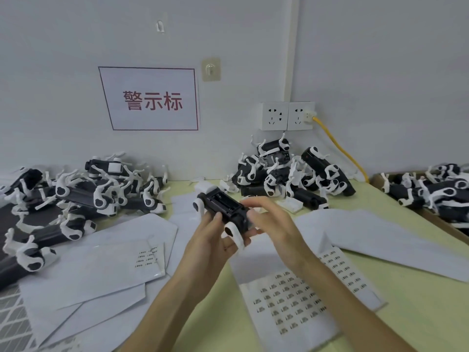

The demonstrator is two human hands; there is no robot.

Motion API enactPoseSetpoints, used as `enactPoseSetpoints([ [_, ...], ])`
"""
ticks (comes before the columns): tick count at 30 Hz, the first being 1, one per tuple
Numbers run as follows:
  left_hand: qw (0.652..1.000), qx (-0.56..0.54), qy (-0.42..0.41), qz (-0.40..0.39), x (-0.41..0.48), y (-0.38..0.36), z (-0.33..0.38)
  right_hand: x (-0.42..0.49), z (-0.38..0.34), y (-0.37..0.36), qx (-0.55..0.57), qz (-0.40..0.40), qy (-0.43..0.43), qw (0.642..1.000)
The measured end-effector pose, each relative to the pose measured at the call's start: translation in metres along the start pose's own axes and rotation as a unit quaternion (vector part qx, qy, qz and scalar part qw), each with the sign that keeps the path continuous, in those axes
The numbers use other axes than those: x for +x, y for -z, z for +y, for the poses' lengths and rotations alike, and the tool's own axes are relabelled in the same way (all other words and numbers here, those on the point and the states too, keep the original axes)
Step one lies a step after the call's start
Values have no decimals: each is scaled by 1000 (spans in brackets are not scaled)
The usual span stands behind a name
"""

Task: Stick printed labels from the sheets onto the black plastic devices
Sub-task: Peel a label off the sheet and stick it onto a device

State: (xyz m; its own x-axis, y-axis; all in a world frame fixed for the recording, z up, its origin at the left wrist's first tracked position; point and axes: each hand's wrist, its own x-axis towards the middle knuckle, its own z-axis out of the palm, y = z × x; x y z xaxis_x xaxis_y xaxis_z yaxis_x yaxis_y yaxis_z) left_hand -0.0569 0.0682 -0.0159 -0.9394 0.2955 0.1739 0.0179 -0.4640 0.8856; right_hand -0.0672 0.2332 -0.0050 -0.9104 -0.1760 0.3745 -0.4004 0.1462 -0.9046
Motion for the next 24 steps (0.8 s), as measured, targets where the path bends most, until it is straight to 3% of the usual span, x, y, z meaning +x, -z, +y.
enactPoseSetpoints([
  [4, 998, 44, -29, 22, -2, 1, -3, -6, 6, -10, -130, -25, 50, 990],
  [7, 992, 93, -49, 69, -3, -1, -4, -7, 10, -13, -151, -1, 84, 985],
  [11, 979, 156, -56, 115, -2, 0, 0, -4, 12, -11, -107, 43, 102, 988],
  [17, 970, 124, -56, 202, 0, 5, 5, 3, 6, 3, 17, 102, 58, 993],
  [20, 975, 94, -36, 197, -1, 4, 4, 2, 7, 5, 0, 88, 66, 994],
  [24, 992, 40, 4, 118, -1, 2, 4, -4, 7, 4, -63, 38, 78, 994],
])
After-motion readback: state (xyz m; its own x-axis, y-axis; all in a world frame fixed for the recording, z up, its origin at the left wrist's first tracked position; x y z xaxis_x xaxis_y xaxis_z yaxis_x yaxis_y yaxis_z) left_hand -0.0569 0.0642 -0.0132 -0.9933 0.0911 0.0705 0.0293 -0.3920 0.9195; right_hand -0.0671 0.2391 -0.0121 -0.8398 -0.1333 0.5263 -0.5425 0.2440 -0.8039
